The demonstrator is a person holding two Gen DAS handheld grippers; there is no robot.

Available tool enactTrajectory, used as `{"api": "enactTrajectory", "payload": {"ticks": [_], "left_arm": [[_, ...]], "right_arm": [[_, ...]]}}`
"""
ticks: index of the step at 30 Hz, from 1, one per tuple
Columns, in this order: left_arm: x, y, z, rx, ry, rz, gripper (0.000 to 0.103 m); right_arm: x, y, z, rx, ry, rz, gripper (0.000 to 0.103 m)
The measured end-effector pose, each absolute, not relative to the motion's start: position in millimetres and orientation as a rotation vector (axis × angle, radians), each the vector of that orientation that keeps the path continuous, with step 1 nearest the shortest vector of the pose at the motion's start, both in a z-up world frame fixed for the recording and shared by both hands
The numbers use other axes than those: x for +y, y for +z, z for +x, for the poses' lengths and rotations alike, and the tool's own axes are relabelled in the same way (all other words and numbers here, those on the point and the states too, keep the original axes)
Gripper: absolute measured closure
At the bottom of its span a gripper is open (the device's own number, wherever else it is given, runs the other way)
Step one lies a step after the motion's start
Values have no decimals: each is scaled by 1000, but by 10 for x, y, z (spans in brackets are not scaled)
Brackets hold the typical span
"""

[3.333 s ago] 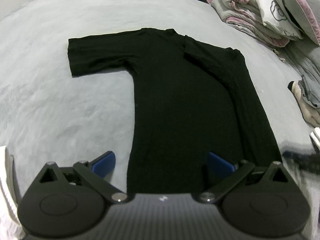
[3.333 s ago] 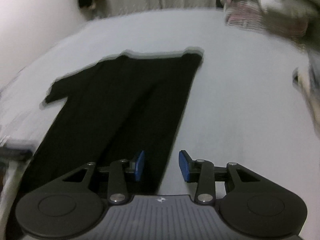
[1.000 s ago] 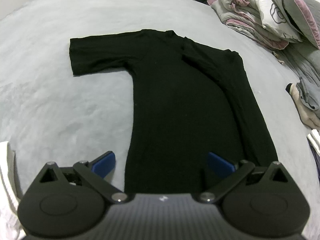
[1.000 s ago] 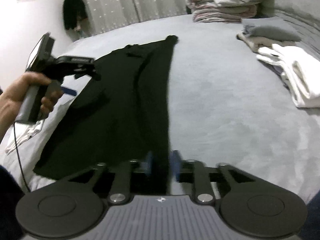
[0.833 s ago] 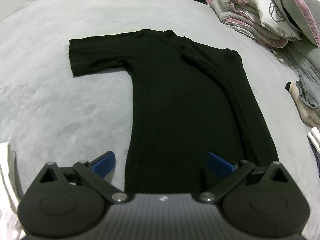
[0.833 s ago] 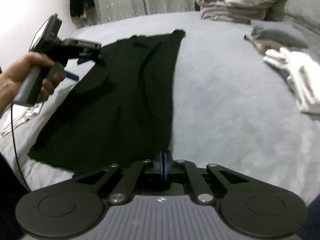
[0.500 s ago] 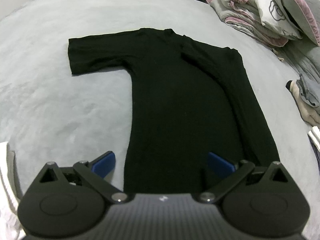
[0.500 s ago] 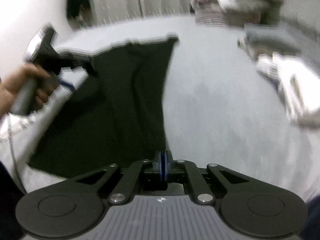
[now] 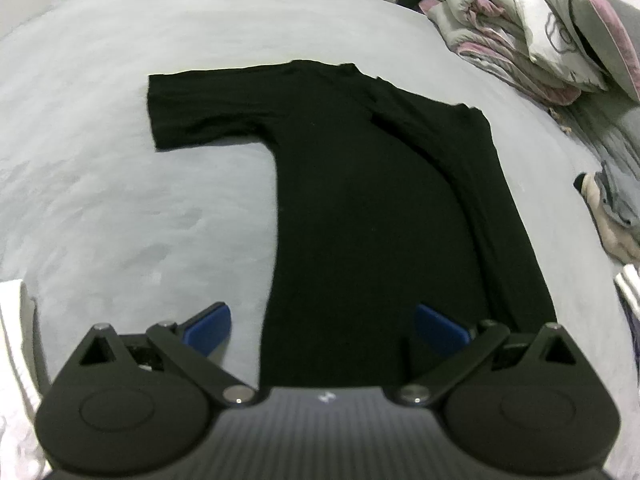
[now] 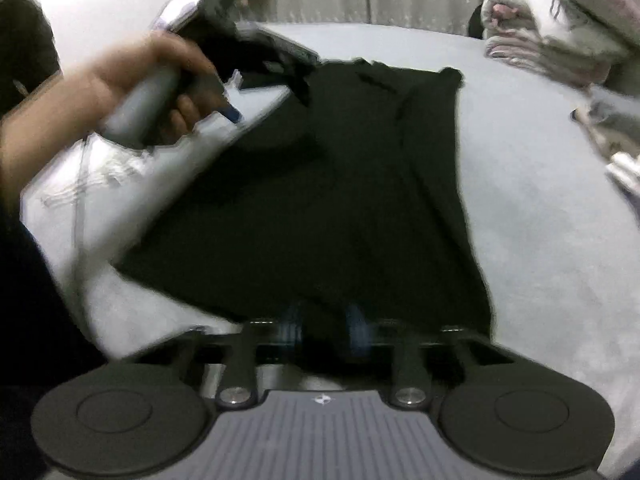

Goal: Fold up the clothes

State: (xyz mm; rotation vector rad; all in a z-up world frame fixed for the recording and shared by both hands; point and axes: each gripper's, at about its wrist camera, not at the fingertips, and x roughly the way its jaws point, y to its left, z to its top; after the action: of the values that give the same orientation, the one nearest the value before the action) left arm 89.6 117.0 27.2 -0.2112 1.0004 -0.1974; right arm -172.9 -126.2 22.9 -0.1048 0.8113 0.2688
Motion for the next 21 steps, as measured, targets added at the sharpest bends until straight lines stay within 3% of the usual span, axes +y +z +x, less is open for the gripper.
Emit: {"api": "enactTrajectory", "payload": {"ticks": [3,14,18,21], "left_arm": [[1243,292,937,997,-184,-244,0],[1309,300,952,998,-174,-265,0],[1305,300,956,998,-179,-265,0],[1322,304,943,996,-175,-267,0]], "right_arm": [[-1312,398,-1810,773,246,-105,98],[-1052,610,-2107,578,145,-493,98],[-808,285,-2119,647,191,-720,98],[-740,64,-2111,735,250,-706,97]]}}
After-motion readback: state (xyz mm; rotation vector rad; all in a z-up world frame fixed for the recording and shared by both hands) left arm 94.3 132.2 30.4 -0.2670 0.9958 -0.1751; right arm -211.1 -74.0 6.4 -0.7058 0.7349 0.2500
